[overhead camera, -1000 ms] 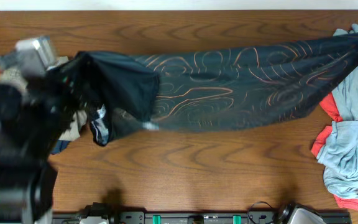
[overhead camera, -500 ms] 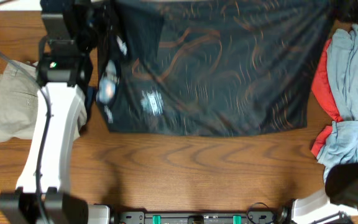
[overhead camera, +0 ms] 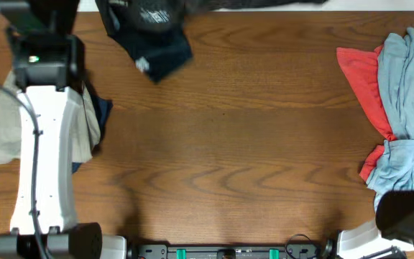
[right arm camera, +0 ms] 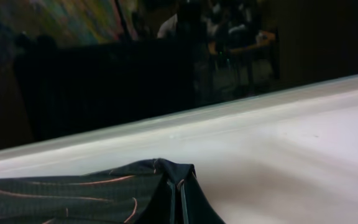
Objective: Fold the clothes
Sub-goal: 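Lay the stretched jersey flat on the table with both grippers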
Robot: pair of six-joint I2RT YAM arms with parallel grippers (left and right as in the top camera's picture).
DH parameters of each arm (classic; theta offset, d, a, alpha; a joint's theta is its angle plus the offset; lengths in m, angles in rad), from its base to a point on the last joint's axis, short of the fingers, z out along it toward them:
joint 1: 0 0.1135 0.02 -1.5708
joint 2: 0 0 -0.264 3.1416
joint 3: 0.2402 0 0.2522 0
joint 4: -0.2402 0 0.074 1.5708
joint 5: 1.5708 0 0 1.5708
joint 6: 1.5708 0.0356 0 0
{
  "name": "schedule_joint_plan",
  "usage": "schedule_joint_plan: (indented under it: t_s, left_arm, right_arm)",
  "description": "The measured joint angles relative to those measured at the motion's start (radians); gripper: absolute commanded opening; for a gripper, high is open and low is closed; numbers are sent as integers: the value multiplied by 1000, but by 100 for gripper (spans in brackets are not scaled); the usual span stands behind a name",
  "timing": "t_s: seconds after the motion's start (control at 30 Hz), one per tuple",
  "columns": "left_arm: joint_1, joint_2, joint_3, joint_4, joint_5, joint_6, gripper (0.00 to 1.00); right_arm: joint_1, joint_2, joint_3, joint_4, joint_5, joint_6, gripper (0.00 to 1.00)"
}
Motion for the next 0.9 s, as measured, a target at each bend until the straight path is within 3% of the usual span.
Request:
schedule_joint_plan:
  t_s: [0.13,0.33,0.47,0.7,0.9]
  left_arm:
    - [9,-30,44,-289,56,0,6]
    - [10,-1,34,-970,113,25,6]
    - [10,45,-9,-1252,124,42,6]
    - [-2,112,-204,-1388,126,58,6]
    - [-50,123,-476,-1385,122,62,6]
  right_arm:
    - [-5,-53,15,-222,63,-18,1]
    - [-6,-29,17,-602,206,-33,1]
    - [-7,39,12,-825,256,-55,1]
    - [-12,161,-15,-1107,320,-84,1]
    - [-24,174,-132,-1161,369,-91,1]
